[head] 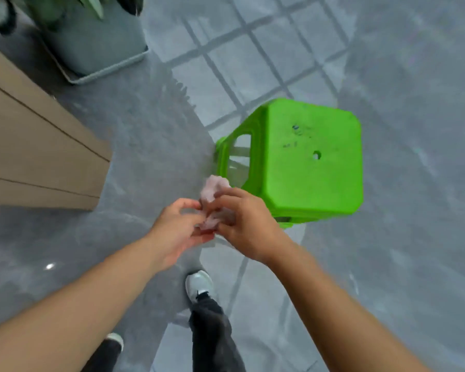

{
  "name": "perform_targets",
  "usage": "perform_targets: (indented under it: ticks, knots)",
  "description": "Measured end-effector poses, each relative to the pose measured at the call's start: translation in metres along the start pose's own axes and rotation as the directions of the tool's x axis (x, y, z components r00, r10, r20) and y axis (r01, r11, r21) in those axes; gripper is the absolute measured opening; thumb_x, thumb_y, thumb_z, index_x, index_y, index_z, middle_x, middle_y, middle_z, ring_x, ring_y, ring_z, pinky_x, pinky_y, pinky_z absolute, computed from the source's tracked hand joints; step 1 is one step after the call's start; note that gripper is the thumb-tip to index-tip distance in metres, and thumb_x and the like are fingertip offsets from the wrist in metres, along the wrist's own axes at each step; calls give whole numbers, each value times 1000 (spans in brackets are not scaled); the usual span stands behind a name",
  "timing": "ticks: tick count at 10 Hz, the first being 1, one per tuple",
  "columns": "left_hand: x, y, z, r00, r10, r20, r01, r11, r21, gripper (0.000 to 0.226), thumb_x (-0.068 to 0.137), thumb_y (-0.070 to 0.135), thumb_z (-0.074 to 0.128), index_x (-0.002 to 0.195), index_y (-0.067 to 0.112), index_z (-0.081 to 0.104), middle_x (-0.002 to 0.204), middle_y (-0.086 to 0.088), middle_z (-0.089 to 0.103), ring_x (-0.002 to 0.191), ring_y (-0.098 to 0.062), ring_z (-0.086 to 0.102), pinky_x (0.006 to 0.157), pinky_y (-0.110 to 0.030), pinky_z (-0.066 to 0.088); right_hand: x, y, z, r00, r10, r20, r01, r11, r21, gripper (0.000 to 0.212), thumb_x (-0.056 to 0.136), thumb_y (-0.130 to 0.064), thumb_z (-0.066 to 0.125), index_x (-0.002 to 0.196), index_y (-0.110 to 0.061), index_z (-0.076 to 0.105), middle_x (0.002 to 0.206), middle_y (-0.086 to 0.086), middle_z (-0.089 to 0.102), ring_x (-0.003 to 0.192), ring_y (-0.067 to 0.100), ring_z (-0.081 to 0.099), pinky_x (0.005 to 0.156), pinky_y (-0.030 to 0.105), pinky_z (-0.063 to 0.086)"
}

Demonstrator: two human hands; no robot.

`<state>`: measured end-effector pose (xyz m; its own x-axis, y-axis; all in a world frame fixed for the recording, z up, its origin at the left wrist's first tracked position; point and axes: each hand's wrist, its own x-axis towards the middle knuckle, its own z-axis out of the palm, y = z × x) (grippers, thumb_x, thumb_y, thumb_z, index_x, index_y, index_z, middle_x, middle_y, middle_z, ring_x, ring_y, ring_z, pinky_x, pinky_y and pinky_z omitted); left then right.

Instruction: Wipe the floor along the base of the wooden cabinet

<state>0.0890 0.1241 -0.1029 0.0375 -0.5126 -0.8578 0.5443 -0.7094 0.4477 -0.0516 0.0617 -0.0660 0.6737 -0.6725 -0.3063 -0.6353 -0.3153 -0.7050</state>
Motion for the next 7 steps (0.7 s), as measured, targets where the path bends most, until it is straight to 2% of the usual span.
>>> perform_targets:
  ticks: [1,2,3,4,5,6,7]
  knots:
    - [-22,29,69,997,67,43,-69,997,47,21,87,4,67,100,13,53,84,-14,68,63,-20,68,58,-29,60,-29,9,-60,990,47,-134,-54,997,-50,35,73,-1,77,106,-7,71,120,15,65,114,32,62,98,32,47]
    - [3,39,129,985,163,64,-166,984,59,13,90,9,63,98,13,53,87,-14,67,62,-16,68,55,-28,60,-37,48,-88,953,55,-297,-90,991,-103,38,72,0,74,109,-8,69,125,17,62,113,36,63,95,38,51]
    - [49,22,171,979,196,64,-204,965,163,19,93,10,56,111,13,53,109,-19,66,85,-25,67,75,-41,60,-30,104,-82,913,115,-392,-163,983,-90,37,74,-1,72,111,-9,70,130,16,62,115,34,63,92,38,53]
    - [80,-3,179,984,176,37,-177,911,372,41,89,8,56,130,8,56,129,-23,64,114,-35,65,100,-51,52,-24,143,-58,926,190,-327,-227,970,-80,40,78,-8,73,117,-15,70,135,6,63,114,30,66,82,34,54]
    - [80,-15,168,982,178,55,-183,857,482,55,86,0,53,140,10,52,136,-22,61,127,-35,58,108,-49,46,-27,155,-43,933,211,-291,-239,969,-64,46,78,-6,72,122,-17,68,143,6,58,118,31,64,86,40,57]
    - [47,4,159,969,233,80,-225,708,669,54,86,4,54,139,15,54,128,-23,66,119,-37,63,103,-45,50,-22,140,-61,966,235,-106,-254,937,-241,46,86,-16,63,132,-20,57,157,10,37,141,39,39,106,50,43]
    - [-20,25,133,946,312,93,-213,377,901,44,87,12,55,129,19,66,121,-16,72,113,-33,65,95,-31,45,-43,102,-70,932,304,-197,-356,868,-345,56,91,-25,53,145,-32,41,165,4,18,150,41,11,118,50,27]
